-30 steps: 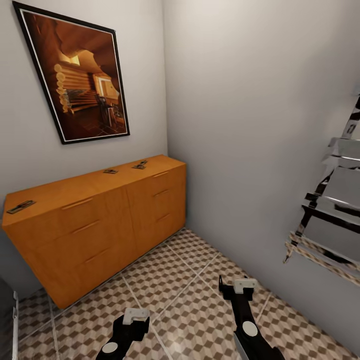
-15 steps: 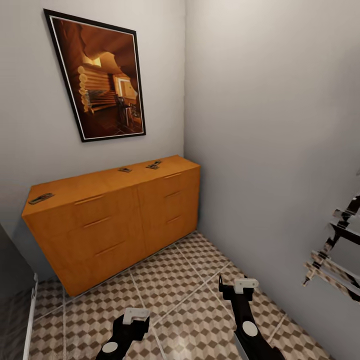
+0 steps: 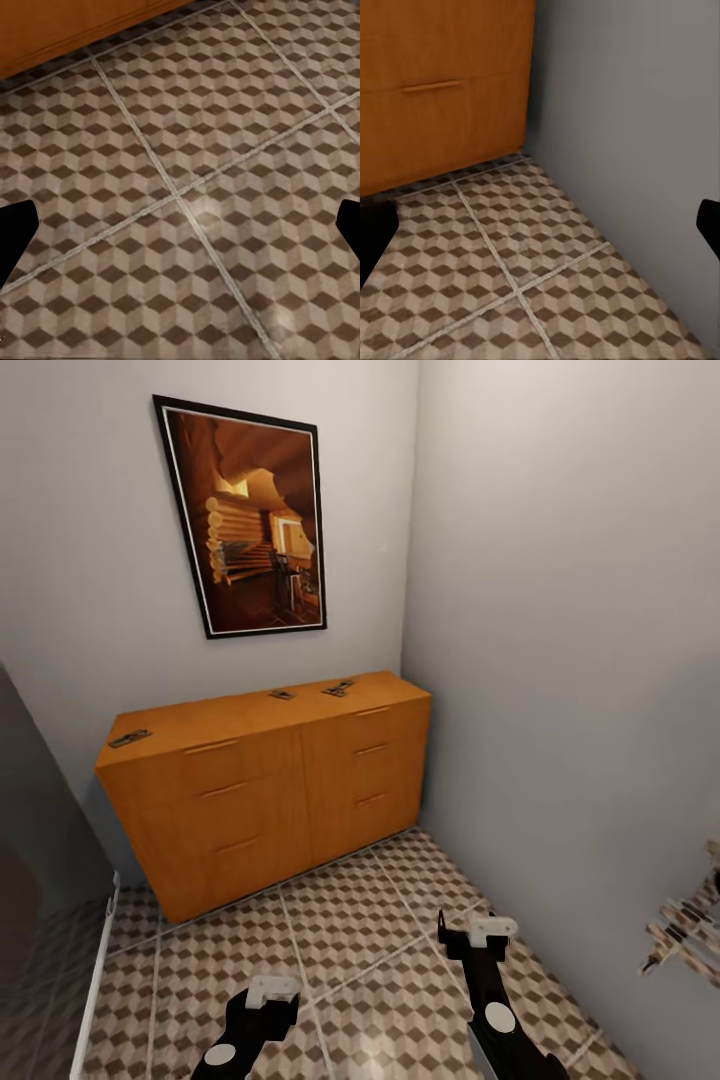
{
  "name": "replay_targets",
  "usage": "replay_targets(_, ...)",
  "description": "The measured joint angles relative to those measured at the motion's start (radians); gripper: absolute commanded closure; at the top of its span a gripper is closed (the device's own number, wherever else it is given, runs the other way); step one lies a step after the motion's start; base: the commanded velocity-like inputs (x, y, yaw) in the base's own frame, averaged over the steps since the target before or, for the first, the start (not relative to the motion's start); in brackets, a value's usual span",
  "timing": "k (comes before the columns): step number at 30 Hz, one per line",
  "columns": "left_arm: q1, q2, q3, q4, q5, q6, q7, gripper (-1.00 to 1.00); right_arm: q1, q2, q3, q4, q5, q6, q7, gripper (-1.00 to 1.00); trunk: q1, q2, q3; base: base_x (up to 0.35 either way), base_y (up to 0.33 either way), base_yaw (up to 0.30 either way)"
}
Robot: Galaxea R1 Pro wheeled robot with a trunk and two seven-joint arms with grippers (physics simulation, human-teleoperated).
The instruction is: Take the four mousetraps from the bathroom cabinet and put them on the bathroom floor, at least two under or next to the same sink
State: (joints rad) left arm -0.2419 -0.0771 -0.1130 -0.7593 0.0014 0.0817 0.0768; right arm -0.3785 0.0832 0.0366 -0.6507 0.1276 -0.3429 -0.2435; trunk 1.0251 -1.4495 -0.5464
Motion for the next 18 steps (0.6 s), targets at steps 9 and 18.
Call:
replay_targets(9, 0.000, 0.000, 0.000, 0.000, 0.000, 0.000, -0.001, -1.00, 0.000, 0.000, 0.000, 0.000, 0.000, 0.000, 0.000, -1.00, 0.000, 0.000, 0.000, 0.000, -0.106, 0.287)
replay_targets(18, 0.000, 0.000, 0.000, 0.001, 0.000, 0.000, -0.001, -1.00, 0.000, 0.001, 0.001, 0.000, 0.000, 0.000, 0.000, -1.00, 0.000, 0.000, 0.000, 0.006, -0.029, 0.287)
